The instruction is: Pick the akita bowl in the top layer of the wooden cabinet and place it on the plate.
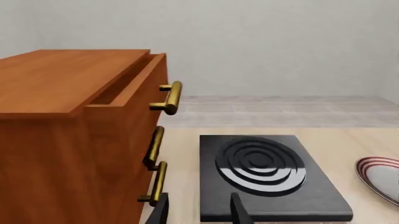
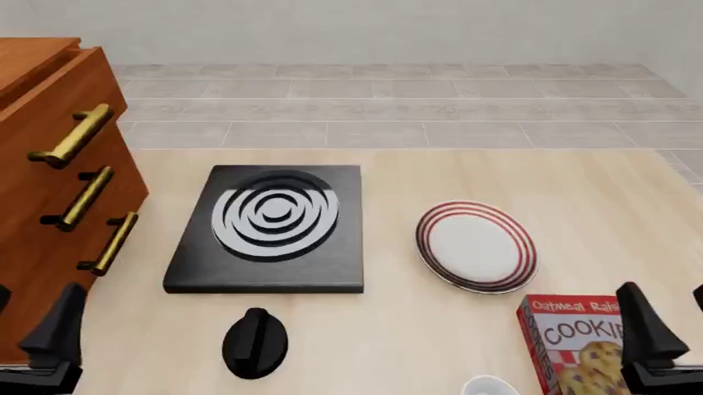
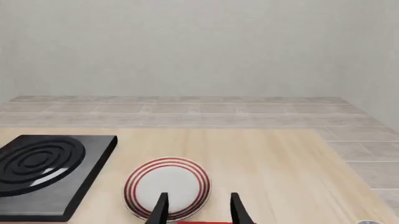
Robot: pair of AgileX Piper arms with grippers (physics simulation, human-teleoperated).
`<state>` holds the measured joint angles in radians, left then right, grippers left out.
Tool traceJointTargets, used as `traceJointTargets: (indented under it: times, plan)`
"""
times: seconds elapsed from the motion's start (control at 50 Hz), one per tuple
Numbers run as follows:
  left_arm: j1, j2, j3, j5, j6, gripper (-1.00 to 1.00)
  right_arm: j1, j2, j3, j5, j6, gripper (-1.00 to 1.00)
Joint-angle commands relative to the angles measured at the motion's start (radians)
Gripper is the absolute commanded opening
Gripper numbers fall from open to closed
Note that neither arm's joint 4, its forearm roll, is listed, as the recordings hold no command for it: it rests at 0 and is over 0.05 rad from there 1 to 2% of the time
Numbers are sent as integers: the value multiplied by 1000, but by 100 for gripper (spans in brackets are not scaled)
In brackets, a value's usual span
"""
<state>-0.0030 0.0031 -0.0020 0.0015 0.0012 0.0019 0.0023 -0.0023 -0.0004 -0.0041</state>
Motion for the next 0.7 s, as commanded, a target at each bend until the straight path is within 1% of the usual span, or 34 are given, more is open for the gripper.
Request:
traceJointTargets:
  times: [0.02, 0.06, 0.08, 0.12, 0.16, 0.26, 0.34, 0.44, 0.48, 0.6, 0.62, 0.66, 0.7]
  plan:
    - [-17, 1, -9, 14, -3, 100, 1, 4, -1, -2, 5, 100]
    - [-17, 1, -14, 17, 9, 100, 1, 4, -1, -2, 1, 100]
    - [-14, 7, -22, 17, -6, 100, 1, 4, -1, -2, 1, 100]
    - [-27, 2, -28, 18, 14, 100, -1, 3, 0, -4, -2, 100]
    - [-23, 6, -39, 31, 0, 100, -3, 5, 0, -5, -3, 100]
    - [-23, 14, -79, 47, 12, 100, -3, 5, 0, -7, -6, 100]
    - [-17, 37, -111, 55, -5, 100, -5, 6, 0, -8, -6, 100]
    - [-23, 61, -191, 78, -12, 100, -9, 17, -1, -18, -5, 100]
    - [-30, 57, -208, 92, -4, 100, -10, 21, -1, -22, -5, 100]
    - [-43, 65, -270, 147, -18, 100, -11, 27, -2, -28, -4, 100]
    - [-40, 101, -289, 155, -29, 100, -12, 27, -2, -28, -4, 100]
    - [-46, 102, -342, 183, -33, 100, -14, 29, -2, -29, -4, 100]
    - [-48, 123, -373, 194, -29, 100, -15, 28, -2, -29, -4, 100]
